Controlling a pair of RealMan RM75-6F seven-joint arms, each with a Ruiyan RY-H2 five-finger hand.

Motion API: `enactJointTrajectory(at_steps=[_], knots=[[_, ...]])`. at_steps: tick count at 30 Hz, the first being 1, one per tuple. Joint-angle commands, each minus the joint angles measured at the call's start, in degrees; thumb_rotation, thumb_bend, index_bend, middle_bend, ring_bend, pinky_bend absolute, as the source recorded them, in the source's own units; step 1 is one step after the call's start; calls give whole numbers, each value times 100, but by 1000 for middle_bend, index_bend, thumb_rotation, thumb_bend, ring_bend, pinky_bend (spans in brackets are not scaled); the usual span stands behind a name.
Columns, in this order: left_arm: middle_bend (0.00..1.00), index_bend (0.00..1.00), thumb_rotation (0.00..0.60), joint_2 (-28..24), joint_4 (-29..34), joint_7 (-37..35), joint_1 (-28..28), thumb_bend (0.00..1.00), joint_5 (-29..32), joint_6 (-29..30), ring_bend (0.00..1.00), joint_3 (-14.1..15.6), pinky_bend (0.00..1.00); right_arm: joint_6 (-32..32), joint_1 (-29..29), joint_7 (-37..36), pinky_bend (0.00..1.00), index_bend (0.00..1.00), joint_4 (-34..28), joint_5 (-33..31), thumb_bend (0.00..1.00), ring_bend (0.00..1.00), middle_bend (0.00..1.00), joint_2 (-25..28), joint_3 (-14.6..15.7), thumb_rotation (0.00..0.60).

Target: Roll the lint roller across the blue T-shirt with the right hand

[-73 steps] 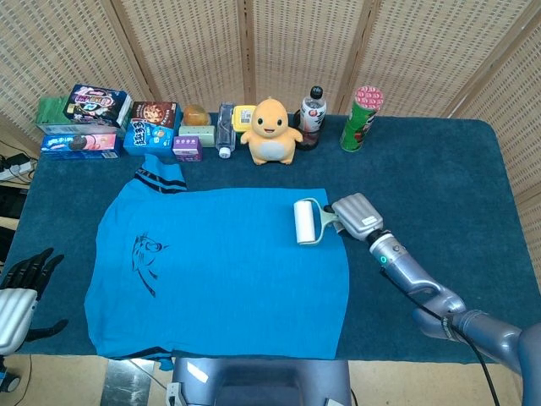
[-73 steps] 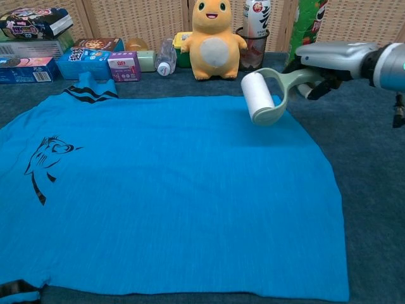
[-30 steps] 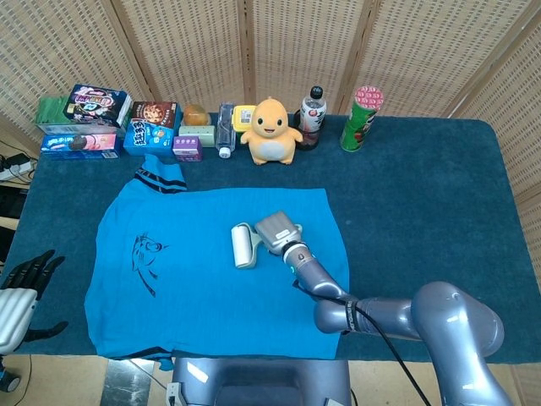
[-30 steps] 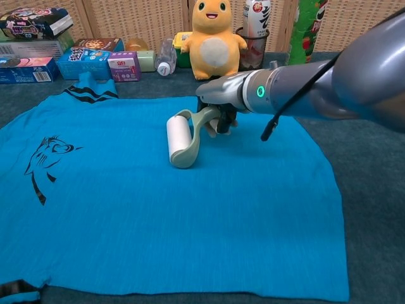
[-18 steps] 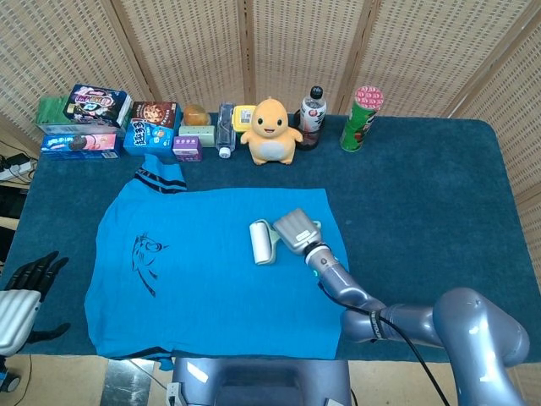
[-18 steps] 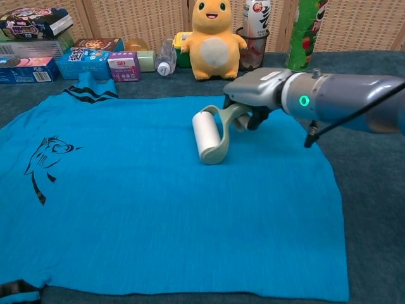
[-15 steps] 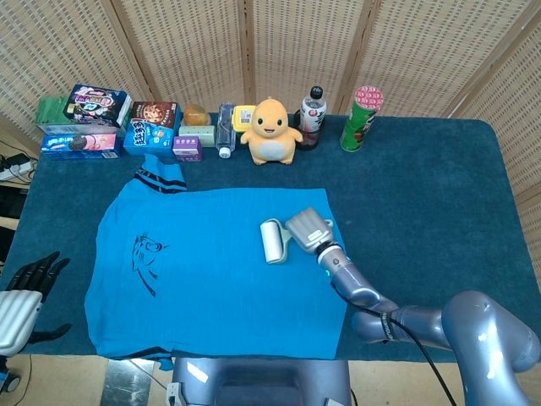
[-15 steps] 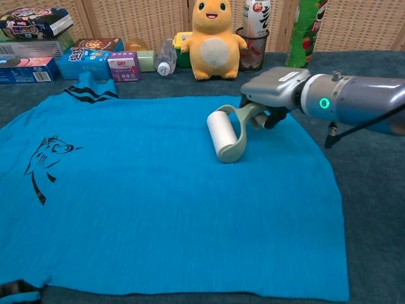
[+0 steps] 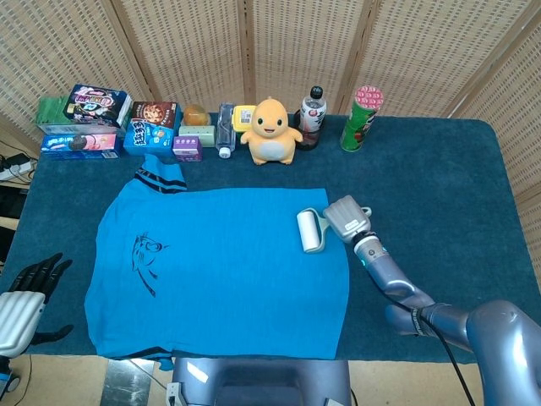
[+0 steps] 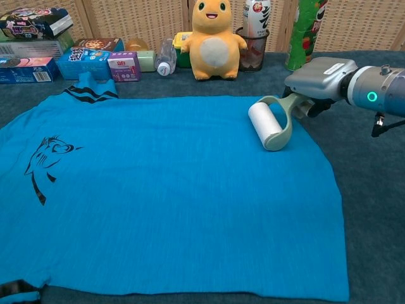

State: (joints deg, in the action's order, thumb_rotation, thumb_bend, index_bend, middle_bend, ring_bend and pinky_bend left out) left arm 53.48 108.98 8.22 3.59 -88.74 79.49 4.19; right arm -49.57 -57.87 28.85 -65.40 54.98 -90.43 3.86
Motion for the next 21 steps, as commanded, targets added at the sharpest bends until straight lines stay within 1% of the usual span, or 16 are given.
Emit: enactJointTrajectory(at_steps=[1,5,9,12,14,18,21], knots=[[0,0,600,-1,-3,-9,-2,95,-5,6,0,1,59,12,45,54,967,563,-30,60,1000,657,692,3,-77,600],[0,0,600,-11,-4,-33,-1,95,-12,6,0,5,59,-19,35,306,968,564,-194,37,1000,657,693,-88,-195,600],[0,0,600,-29,-9,-77,-12,95,-46,32,0,16,59,-70,-52,794,967,564,-391,-139,1000,658,694,-284,-350,600],[0,0,600,-49,-16,-123,-21,95,-59,55,0,17,59,-157,-162,1331,969,565,-559,-430,1000,658,694,-475,-512,600],[0,0,600,-69,-19,-169,-32,95,-79,84,0,20,59,-216,-324,1883,970,566,-700,-736,1000,658,694,-679,-641,600],[0,0,600,-96,-30,-232,-35,95,-114,97,0,29,59,-369,-534,2665,971,566,-899,-1358,1000,658,696,-887,-833,600],[0,0,600,-109,-38,-265,-36,95,-118,100,0,29,59,-469,-652,3000,971,566,-1021,-1622,1000,658,696,-974,-928,600]])
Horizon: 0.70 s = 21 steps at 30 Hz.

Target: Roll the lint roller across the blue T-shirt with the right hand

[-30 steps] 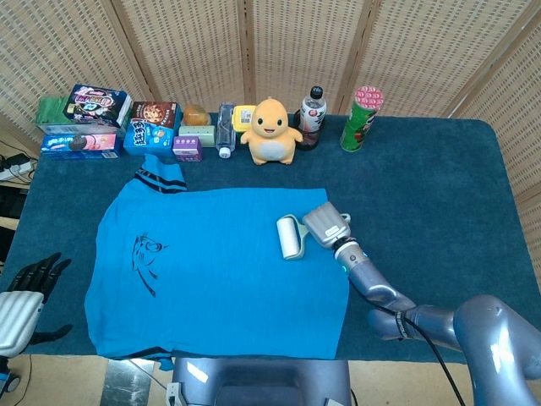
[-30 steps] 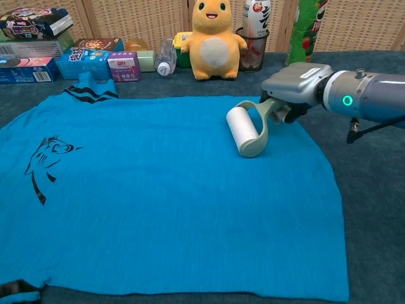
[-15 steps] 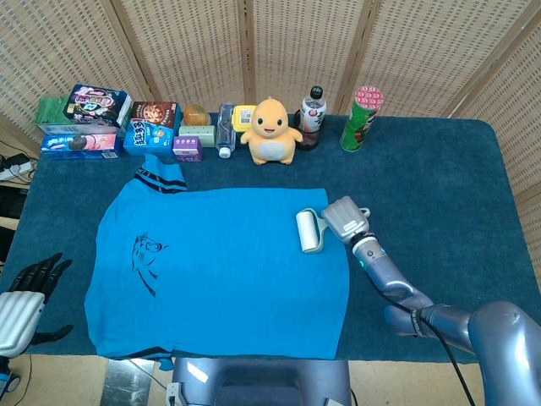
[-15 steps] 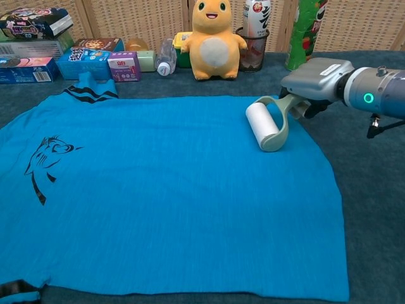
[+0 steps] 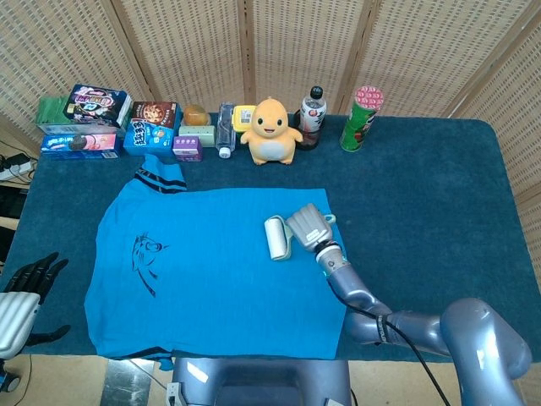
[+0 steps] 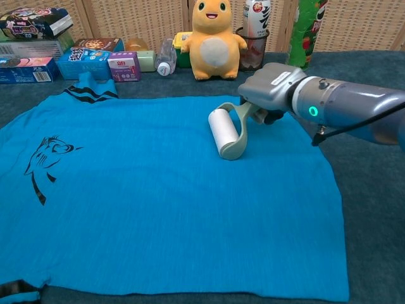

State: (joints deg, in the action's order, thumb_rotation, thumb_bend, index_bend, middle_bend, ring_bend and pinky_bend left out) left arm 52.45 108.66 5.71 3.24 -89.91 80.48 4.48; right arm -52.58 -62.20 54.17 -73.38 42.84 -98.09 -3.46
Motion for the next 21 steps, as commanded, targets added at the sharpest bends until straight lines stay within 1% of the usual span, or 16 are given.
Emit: enactJointTrajectory(at_steps=[1,6,14,18,21], knots=[[0,0,600,-10,-8,-22,3,95,0,-3,0,-1,59,-211,-263,586,971,566,-267,-497,1000,658,696,-238,-229,600],[0,0,600,-27,-16,-60,7,95,0,-12,0,1,59,-377,-476,1068,972,566,-466,-899,1000,659,696,-410,-370,600],[0,0,600,-10,-22,-8,8,95,56,-21,0,-20,59,-467,-731,1432,972,566,-498,-1256,1000,658,696,-647,-500,600],[0,0,600,-4,-21,14,6,96,68,-15,0,-26,59,-489,-734,1434,971,567,-474,-1248,1000,658,696,-669,-450,600],[0,0,600,-6,-15,20,8,95,85,-24,0,-30,59,-487,-664,1346,972,567,-445,-1135,1000,659,696,-617,-348,600]])
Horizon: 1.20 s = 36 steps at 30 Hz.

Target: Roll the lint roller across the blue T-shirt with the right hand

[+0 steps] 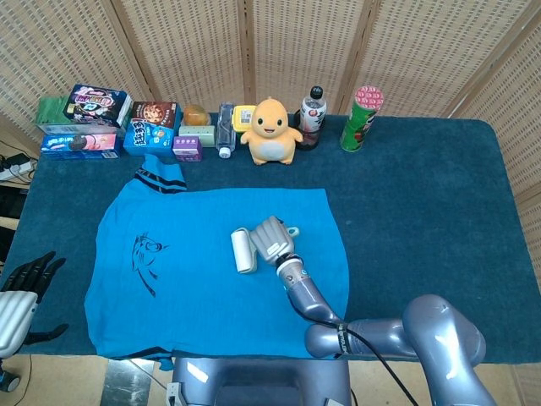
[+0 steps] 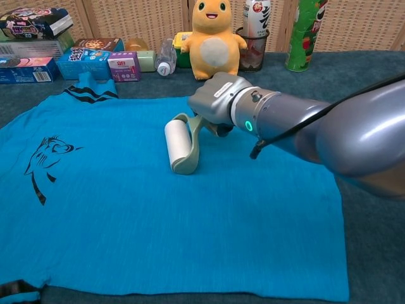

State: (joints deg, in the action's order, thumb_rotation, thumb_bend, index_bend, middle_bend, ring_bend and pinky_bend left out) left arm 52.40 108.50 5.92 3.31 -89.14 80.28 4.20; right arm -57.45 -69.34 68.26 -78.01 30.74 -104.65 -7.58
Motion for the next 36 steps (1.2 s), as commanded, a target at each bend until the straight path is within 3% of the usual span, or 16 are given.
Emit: enactJointTrajectory(at_steps=[1,8,14,19,26,33,36], knots=[[0,0,600,2,-3,3,2,95,15,-6,0,-4,59,-3,87,-107,972,567,21,126,1000,659,696,69,104,600],[0,0,600,27,5,68,17,94,36,-45,0,-5,59,4,416,-451,972,567,68,491,1000,659,696,423,431,600],[0,0,600,63,48,185,10,95,-31,-58,0,37,59,212,846,-969,972,566,392,879,1000,659,696,874,823,600],[0,0,600,113,75,314,22,96,26,-108,0,34,59,434,1170,-1576,972,566,692,1263,1000,659,696,1205,982,600],[0,0,600,140,104,400,45,95,57,-165,0,38,59,752,1412,-2655,971,568,711,1986,1000,658,697,1583,900,600],[0,0,600,135,86,369,63,94,105,-195,0,26,59,1083,1674,-4329,972,569,1063,2679,1000,659,698,1920,572,600],[0,0,600,137,95,377,79,95,120,-235,0,31,59,1223,1690,-4627,971,570,1314,2695,1000,659,699,1981,443,600]])
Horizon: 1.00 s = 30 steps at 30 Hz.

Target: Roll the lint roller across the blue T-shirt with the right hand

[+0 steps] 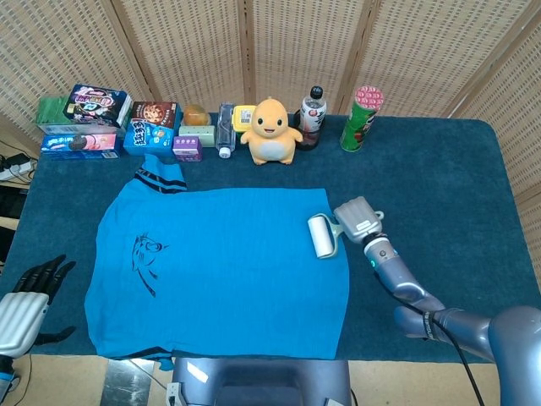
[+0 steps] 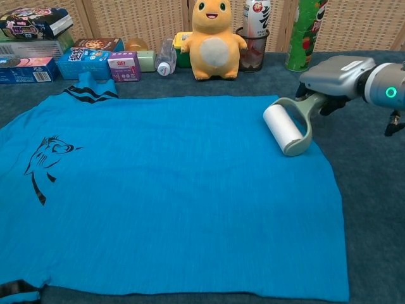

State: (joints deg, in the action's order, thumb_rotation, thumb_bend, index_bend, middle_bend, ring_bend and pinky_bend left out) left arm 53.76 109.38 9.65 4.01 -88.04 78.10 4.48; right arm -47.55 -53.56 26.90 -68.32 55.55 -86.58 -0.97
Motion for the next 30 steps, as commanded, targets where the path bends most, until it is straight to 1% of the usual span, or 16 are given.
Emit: enactJointTrajectory(at_steps=[1,3,7,13,15,19,20,21,22,23,24,25,26,28,29,30], knots=[[0,0,600,0,11,5,11,96,12,-21,0,5,59,292,112,-553,971,570,457,166,1000,659,699,183,-273,600],[0,0,600,-6,22,6,6,96,15,-11,0,6,59,543,103,-714,971,570,686,-74,1000,659,699,202,-422,600],[0,0,600,-24,39,-34,-13,96,10,35,0,3,59,952,101,-848,971,570,1189,-458,1000,659,699,151,-566,600],[0,0,600,-43,31,-69,-4,95,24,25,0,-2,59,1388,235,-1036,971,570,1782,-727,1000,658,699,-10,-592,600],[0,0,600,-42,40,-63,1,95,10,13,0,6,59,1439,300,-1104,968,570,1773,-712,1000,658,699,-61,-580,600],[0,0,600,-42,57,-53,-3,95,-9,9,0,24,59,1300,351,-1112,941,570,1681,-478,1000,651,698,-130,-559,600],[0,0,600,-43,60,-54,-6,95,-12,14,0,25,59,1262,362,-1111,911,560,1681,-438,1000,634,685,-152,-561,600],[0,0,600,-45,62,-57,-9,96,-16,23,0,26,59,1250,369,-1105,850,516,1668,-378,974,590,638,-160,-545,600],[0,0,600,-47,64,-65,-16,95,-23,38,0,26,59,1335,371,-1079,784,459,1628,-334,924,540,576,-130,-501,600],[0,0,600,-48,63,-72,-19,95,-26,44,0,27,59,1445,363,-1052,648,335,1568,-365,788,423,440,-79,-482,600],[0,0,600,-50,62,-74,-19,95,-26,44,0,27,59,1526,349,-1020,544,242,1500,-410,657,325,333,-26,-478,600],[0,0,600,-51,61,-74,-18,94,-23,40,0,28,59,1574,336,-969,393,120,1428,-461,451,180,183,27,-471,600],[0,0,600,-51,60,-73,-15,94,-20,34,0,28,59,1572,327,-911,269,42,1361,-512,269,71,76,71,-470,600],[0,0,600,-55,61,-80,-7,95,-13,17,0,28,59,1438,331,-792,135,3,1220,-598,81,3,6,145,-487,600],[0,0,600,-60,62,-85,-5,95,-12,13,0,28,59,1358,342,-732,81,0,1141,-642,27,0,0,180,-493,600],[0,0,600,-65,63,-94,-4,95,-13,14,0,27,59,1260,358,-668,45,0,1029,-698,4,0,0,236,-508,600]])
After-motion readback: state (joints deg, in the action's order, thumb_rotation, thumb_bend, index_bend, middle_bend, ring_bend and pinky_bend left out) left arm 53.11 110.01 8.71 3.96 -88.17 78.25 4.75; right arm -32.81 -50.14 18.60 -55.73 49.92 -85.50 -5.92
